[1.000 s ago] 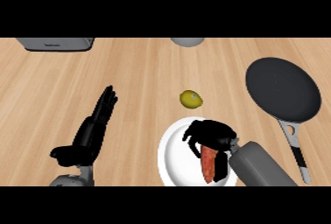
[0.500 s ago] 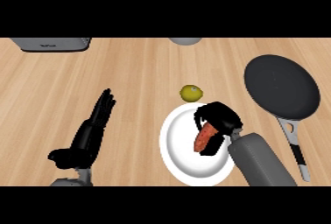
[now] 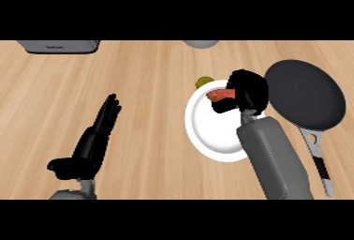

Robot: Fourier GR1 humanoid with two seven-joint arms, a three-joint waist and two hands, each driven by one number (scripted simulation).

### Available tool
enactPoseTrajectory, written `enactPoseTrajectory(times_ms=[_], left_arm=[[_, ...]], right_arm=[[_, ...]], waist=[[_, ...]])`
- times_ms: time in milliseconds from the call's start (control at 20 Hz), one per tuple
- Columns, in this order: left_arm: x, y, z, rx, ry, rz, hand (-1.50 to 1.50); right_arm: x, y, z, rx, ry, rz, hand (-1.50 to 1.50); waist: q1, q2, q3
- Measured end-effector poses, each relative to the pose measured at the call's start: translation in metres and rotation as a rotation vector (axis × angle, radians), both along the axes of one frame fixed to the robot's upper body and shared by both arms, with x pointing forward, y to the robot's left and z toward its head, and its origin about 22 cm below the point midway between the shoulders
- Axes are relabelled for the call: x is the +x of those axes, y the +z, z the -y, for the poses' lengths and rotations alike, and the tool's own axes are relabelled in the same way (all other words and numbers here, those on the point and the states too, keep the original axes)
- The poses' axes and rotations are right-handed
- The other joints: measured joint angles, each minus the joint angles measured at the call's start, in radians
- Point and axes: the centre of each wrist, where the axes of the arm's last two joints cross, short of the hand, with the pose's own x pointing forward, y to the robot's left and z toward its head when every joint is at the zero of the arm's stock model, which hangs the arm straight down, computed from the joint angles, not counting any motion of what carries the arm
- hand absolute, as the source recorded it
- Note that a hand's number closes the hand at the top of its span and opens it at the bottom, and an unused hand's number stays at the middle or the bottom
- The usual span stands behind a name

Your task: Pick the sweet potato from the plate and place it in the pan

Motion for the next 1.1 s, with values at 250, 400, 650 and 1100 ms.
enactPoseTrajectory(times_ms=[250, 400, 650, 1100], left_arm=[[0.001, -0.001, 0.004, -0.010, -0.017, 0.002, 0.00], [-0.001, -0.006, 0.006, -0.007, -0.013, 0.002, 0.00], [0.002, 0.002, 0.007, -0.002, -0.012, 0.009, 0.00], [0.002, 0.006, 0.005, -0.008, -0.015, 0.008, 0.00]], right_arm=[[0.009, 0.039, -0.031, 0.007, -0.204, 0.211, 1.50], [0.014, 0.047, -0.035, 0.039, -0.286, 0.282, 1.50], [0.021, 0.046, -0.017, 0.107, -0.394, 0.348, 1.50], [0.026, 0.017, 0.069, 0.079, -0.545, 0.447, 1.50]], waist=[[0.014, 0.003, 0.001], [0.013, 0.005, 0.002], [0.009, 0.006, 0.003], [0.004, 0.007, 0.003]])
